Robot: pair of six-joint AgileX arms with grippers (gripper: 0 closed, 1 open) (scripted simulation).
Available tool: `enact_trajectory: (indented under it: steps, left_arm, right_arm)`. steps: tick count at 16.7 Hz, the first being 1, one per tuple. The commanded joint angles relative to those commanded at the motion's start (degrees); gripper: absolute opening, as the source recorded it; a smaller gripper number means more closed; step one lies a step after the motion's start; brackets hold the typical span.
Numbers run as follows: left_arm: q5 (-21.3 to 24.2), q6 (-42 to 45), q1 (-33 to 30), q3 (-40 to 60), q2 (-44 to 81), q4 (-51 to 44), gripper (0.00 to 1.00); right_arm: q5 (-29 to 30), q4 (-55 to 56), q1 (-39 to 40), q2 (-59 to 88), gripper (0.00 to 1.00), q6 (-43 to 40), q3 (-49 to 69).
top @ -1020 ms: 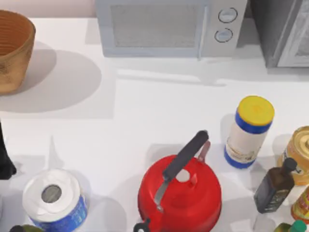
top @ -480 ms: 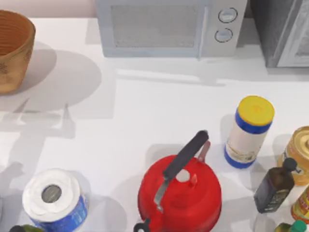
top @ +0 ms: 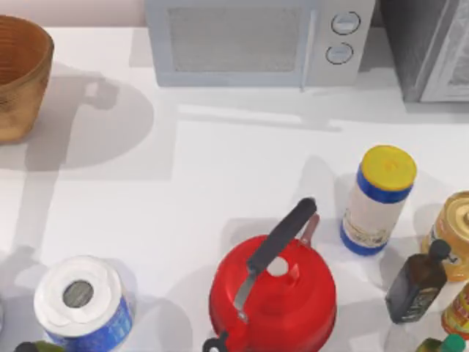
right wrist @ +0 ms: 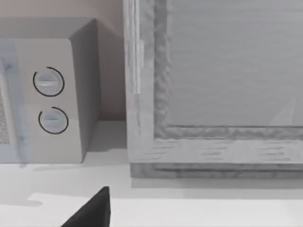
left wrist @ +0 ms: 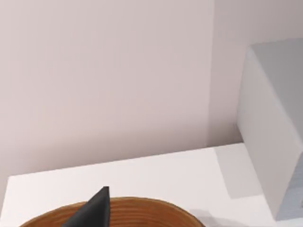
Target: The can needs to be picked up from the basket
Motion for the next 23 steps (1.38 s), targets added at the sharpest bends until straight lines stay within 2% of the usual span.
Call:
enact_trajectory:
  steps: [6,11,15,23]
  left_arm:
    - [0.35,3.49,5.24,27.32,37.22,-16.7,1.0]
    - [0.38,4.59,9.5,38.17,56.58,-29.77,1.0]
    - [0.41,4.67,10.88,40.26,61.39,-34.15,1.0]
    - [0.36,4.32,10.51,38.02,62.56,-30.7,1.0]
  right_arm:
    - [0.0,0.0,0.0,0.0,1.0,0.0,0.0]
    - [0.0,0.0,0.0,0.0,1.0,0.0,0.0]
    - [0.0,0.0,0.0,0.0,1.0,0.0,0.0]
    - [0.0,0.0,0.0,0.0,1.0,0.0,0.0]
